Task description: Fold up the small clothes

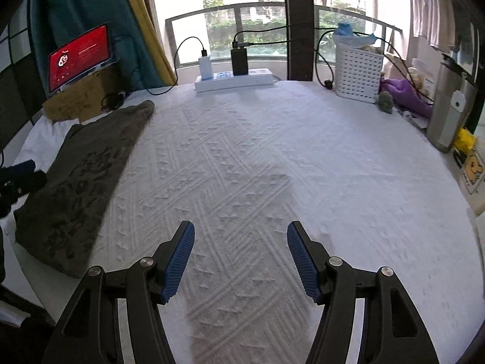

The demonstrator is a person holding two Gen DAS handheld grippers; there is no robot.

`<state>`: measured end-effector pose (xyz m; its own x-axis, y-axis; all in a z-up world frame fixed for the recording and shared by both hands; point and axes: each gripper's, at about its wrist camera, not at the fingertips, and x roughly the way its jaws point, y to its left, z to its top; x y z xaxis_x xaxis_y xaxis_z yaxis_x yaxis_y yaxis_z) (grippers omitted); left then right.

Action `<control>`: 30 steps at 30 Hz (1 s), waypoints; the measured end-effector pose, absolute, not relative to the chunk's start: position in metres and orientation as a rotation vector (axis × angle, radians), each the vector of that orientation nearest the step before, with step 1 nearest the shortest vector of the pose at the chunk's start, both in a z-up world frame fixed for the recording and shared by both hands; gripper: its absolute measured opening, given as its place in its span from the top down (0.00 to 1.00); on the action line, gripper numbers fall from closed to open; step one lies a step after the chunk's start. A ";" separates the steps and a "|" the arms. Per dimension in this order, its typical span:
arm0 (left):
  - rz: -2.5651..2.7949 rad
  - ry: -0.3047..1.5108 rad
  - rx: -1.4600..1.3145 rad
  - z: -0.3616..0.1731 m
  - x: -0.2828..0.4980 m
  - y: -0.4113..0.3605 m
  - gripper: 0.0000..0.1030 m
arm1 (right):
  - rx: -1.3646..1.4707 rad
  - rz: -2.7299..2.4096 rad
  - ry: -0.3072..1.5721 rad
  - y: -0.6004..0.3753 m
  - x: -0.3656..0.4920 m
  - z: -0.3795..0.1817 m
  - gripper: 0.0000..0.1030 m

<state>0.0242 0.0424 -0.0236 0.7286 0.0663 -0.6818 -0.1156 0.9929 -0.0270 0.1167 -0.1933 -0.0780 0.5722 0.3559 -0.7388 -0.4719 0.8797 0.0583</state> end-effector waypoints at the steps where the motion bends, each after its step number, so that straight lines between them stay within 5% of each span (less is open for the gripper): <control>1: 0.090 0.735 -0.076 -0.020 0.023 0.041 0.08 | -0.155 0.482 0.826 -0.194 0.116 -0.076 0.36; 30: 0.053 0.462 -0.028 0.066 -0.051 0.025 0.08 | -0.196 0.472 0.576 -0.193 0.042 0.039 0.36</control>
<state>-0.0512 0.0255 0.0665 0.8939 0.0446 -0.4460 -0.0573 0.9982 -0.0151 0.0418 -0.1931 0.0387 0.7365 0.3727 -0.5645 -0.4801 0.8759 -0.0481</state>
